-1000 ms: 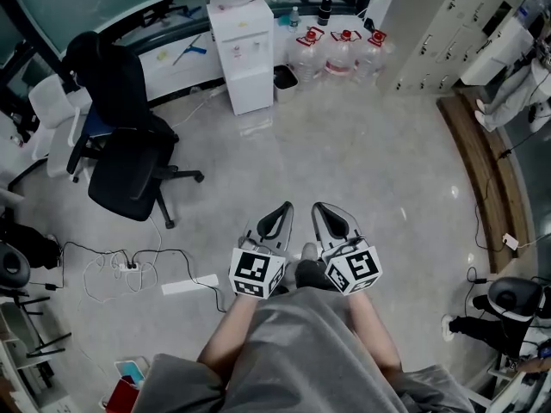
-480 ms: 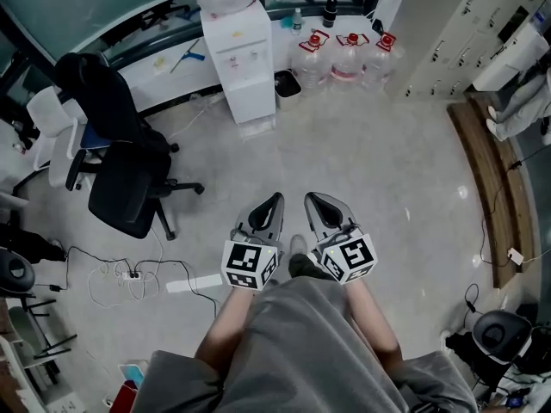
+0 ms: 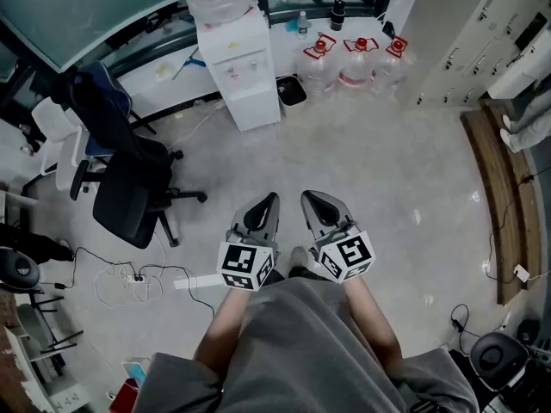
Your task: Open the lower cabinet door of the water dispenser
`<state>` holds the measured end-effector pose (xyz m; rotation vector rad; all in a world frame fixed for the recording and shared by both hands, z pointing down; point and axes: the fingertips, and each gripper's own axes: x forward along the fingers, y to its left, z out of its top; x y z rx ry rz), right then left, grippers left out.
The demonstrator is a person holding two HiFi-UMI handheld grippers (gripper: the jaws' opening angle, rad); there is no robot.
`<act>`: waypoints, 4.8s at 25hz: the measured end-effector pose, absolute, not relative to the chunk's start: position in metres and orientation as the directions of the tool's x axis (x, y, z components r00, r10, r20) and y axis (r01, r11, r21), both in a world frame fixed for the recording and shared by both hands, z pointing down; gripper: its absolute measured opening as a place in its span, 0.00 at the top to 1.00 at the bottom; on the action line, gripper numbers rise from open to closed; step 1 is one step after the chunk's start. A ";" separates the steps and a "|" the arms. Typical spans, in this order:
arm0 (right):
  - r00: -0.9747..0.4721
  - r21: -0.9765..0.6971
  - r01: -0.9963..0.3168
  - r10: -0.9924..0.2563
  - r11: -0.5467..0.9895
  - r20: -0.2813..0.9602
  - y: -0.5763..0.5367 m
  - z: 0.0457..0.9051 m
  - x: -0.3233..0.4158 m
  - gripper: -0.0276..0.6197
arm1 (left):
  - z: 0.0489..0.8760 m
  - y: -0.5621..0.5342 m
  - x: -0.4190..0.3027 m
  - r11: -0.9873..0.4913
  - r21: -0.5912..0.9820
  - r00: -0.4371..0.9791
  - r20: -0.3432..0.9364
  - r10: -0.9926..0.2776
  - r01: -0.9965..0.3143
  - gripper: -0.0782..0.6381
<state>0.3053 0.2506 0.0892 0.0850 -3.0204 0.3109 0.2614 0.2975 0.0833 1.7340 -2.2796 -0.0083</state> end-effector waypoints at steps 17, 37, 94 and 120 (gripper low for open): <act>-0.985 -0.219 -0.113 -0.080 0.969 0.155 0.187 0.122 0.175 0.94 | 0.116 0.220 0.138 0.214 0.165 -0.170 0.244 -0.955 -0.963 0.88; -0.954 -0.226 -0.233 -0.177 0.946 0.243 0.140 0.154 0.048 0.94 | 0.155 0.171 -0.003 0.165 0.270 -0.082 0.295 -0.952 -0.949 0.88; -0.900 -0.250 -0.014 0.097 0.968 0.424 -0.103 0.508 -0.148 0.94 | 0.477 -0.041 -0.189 0.381 0.264 -0.198 0.529 -0.826 -0.886 0.88; -0.832 -0.104 0.174 0.203 0.979 0.517 -0.141 0.716 -0.254 0.57 | 0.633 -0.054 -0.248 0.422 0.228 -0.234 0.565 -0.791 -0.877 0.88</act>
